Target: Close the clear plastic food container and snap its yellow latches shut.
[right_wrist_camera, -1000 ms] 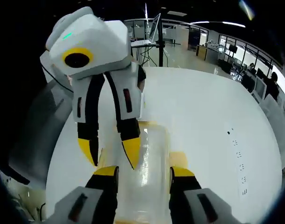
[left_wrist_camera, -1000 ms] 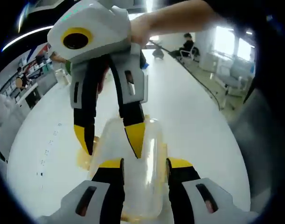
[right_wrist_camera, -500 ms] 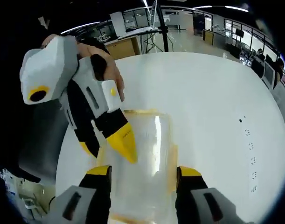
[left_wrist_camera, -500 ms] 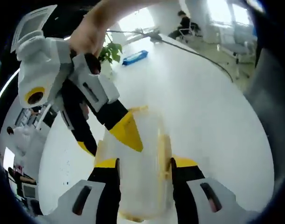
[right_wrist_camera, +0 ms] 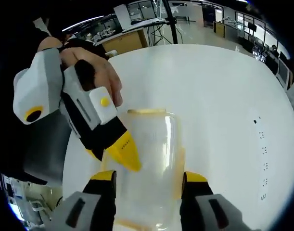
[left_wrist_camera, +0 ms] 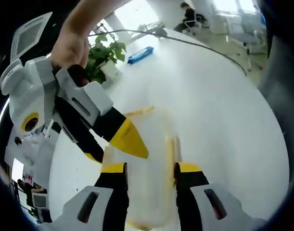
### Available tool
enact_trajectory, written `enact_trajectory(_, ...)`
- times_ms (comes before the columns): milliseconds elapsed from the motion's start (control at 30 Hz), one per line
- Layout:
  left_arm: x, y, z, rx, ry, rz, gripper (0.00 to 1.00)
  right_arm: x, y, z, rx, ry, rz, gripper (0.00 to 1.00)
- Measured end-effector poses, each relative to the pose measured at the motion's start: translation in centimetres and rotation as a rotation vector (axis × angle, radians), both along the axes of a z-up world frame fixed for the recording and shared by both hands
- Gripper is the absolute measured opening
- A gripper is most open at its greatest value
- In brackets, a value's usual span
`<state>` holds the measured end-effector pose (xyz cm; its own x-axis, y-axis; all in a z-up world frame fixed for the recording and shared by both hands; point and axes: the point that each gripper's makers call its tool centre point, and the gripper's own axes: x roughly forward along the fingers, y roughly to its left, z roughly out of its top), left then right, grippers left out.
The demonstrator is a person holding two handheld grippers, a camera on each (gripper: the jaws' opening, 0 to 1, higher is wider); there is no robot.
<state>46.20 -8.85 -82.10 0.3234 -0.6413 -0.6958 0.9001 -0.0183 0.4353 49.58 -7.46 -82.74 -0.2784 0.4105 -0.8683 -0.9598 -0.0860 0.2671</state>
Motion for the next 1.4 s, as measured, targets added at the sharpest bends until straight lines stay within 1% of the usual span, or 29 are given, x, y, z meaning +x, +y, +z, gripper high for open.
enact_trajectory(100, 0.0, -0.1, 0.1, -0.004, 0.001, 0.000, 0.34, 0.2, 0.0, -0.1, -0.021, 0.029, 0.011, 0.49)
enact_trajectory(300, -0.1, 0.0, 0.0, -0.023, 0.013, 0.000, 0.34, 0.5, 0.0, -0.1, -0.037, 0.052, 0.020, 0.47)
enact_trajectory(400, -0.3, 0.0, -0.1, -0.027, 0.012, -0.033, 0.35, 0.4, 0.2, -0.1, -0.057, 0.054, 0.022, 0.48)
enact_trajectory(433, -0.2, 0.0, 0.0, -0.031, 0.023, -0.032, 0.36, 0.5, 0.2, -0.1, -0.059, 0.055, 0.022, 0.49)
enact_trajectory(467, -0.3, 0.0, 0.1, -0.035, 0.033, -0.028, 0.37, 0.5, 0.2, -0.2, -0.057, 0.068, 0.021, 0.50)
enact_trajectory(500, -0.4, 0.0, 0.1, -0.031, 0.029, -0.035, 0.37, 0.4, 0.4, -0.2, -0.044, 0.084, 0.009, 0.50)
enact_trajectory(533, -0.6, 0.2, 0.1, -0.018, 0.022, -0.057, 0.37, 0.4, 0.5, -0.1, -0.019, 0.087, 0.020, 0.51)
enact_trajectory(567, -0.8, 0.2, 0.2, -0.020, 0.031, -0.063, 0.36, 0.4, 0.4, -0.1, -0.020, 0.083, 0.014, 0.51)
enact_trajectory(600, -0.9, 0.3, 0.4, -0.017, 0.049, -0.045, 0.35, 0.6, 0.5, 0.0, -0.021, 0.051, 0.010, 0.53)
enact_trajectory(633, -1.1, 0.5, 0.5, -0.008, 0.058, -0.043, 0.36, 0.9, 0.7, 0.1, -0.014, 0.010, 0.029, 0.54)
enact_trajectory(667, -1.4, 0.4, 0.7, -0.014, 0.067, -0.050, 0.39, 0.5, 0.9, 0.6, -0.005, 0.006, 0.059, 0.54)
enact_trajectory(733, -1.7, 0.5, 1.0, -0.018, 0.071, -0.049, 0.46, 0.2, 1.3, 1.5, 0.006, -0.007, 0.069, 0.58)
enact_trajectory(800, -1.8, 0.6, 1.3, -0.021, 0.072, -0.047, 0.46, 0.3, 1.4, 1.9, 0.003, -0.032, 0.092, 0.59)
enact_trajectory(867, -1.9, 0.6, 1.7, -0.034, 0.087, -0.037, 0.46, 0.5, 1.5, 2.1, 0.002, -0.044, 0.086, 0.64)
enact_trajectory(900, -2.0, 0.8, 1.6, -0.016, 0.075, -0.043, 0.46, 0.7, 1.4, 2.2, -0.001, -0.046, 0.077, 0.65)
enact_trajectory(933, -2.0, 1.0, 1.6, 0.003, 0.061, -0.051, 0.45, 0.7, 1.3, 2.2, 0.001, -0.050, 0.081, 0.64)
enact_trajectory(1033, -2.2, 1.1, 1.7, 0.002, 0.077, -0.047, 0.44, 0.5, 1.1, 2.3, -0.002, -0.053, 0.079, 0.63)
enact_trajectory(1100, -2.3, 1.3, 1.6, 0.013, 0.080, -0.048, 0.43, 0.4, 1.0, 2.3, -0.005, -0.058, 0.081, 0.62)
enact_trajectory(1200, -2.3, 1.5, 1.6, 0.019, 0.101, -0.042, 0.44, 0.4, 0.7, 2.4, -0.002, -0.089, 0.068, 0.59)
enact_trajectory(1300, -2.1, 1.6, 1.8, 0.039, 0.144, -0.050, 0.43, 0.0, 0.7, 2.7, 0.031, -0.108, 0.055, 0.59)
enact_trajectory(1333, -2.2, 1.6, 2.0, 0.043, 0.177, -0.049, 0.44, -0.1, 0.6, 2.7, 0.039, -0.117, 0.049, 0.58)
enact_trajectory(1367, -2.0, 1.6, 2.2, 0.039, 0.177, -0.050, 0.44, -0.3, 0.5, 2.7, 0.037, -0.121, 0.045, 0.58)
enact_trajectory(1400, -1.8, 1.5, 2.7, 0.035, 0.188, -0.059, 0.43, -0.6, 0.2, 2.6, 0.030, -0.129, 0.043, 0.57)
